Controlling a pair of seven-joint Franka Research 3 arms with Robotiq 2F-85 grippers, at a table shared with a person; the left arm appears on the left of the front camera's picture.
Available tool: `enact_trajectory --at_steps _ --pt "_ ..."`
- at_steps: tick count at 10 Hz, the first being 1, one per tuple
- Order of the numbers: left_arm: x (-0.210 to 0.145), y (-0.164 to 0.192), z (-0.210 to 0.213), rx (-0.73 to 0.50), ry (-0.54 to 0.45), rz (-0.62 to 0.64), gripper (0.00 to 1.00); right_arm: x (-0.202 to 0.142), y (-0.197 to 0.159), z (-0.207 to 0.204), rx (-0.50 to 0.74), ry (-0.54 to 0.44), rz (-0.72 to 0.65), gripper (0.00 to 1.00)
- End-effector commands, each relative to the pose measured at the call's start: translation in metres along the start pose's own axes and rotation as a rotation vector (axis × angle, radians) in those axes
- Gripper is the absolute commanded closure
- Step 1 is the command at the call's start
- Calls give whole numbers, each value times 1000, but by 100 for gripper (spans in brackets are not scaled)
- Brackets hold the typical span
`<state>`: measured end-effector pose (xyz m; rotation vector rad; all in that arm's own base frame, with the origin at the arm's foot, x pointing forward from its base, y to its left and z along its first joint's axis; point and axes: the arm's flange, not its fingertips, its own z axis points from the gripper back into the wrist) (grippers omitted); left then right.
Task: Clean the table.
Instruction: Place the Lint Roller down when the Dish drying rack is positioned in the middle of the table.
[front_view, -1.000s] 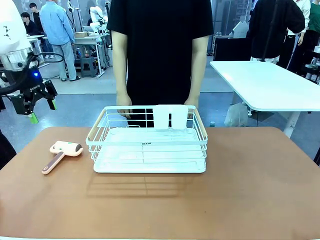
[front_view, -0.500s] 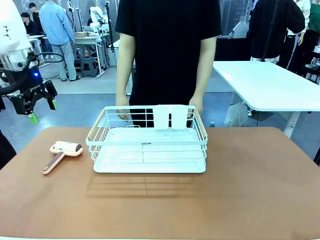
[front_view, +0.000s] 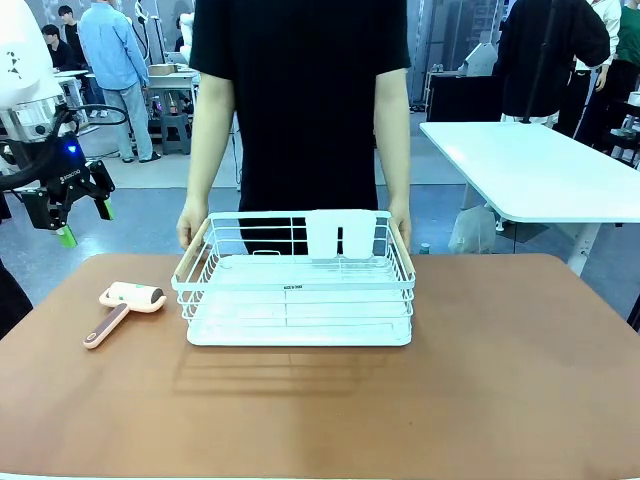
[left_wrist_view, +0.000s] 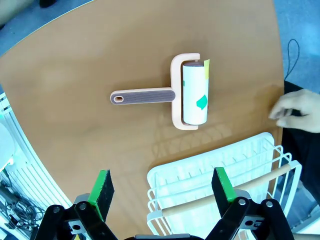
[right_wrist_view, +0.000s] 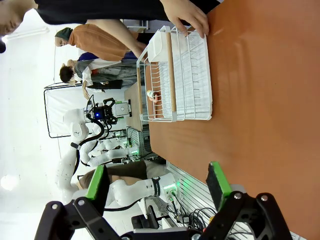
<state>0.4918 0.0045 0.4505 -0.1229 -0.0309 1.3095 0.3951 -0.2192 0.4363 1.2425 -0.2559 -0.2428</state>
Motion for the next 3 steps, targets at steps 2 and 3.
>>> enact_trajectory --at_steps 2,3 --pt "1 1 -2 -17 -8 1 0 1 2 1 18 -3 21 0" --pt "1 1 -2 -17 -8 1 0 1 2 1 18 -3 21 0"
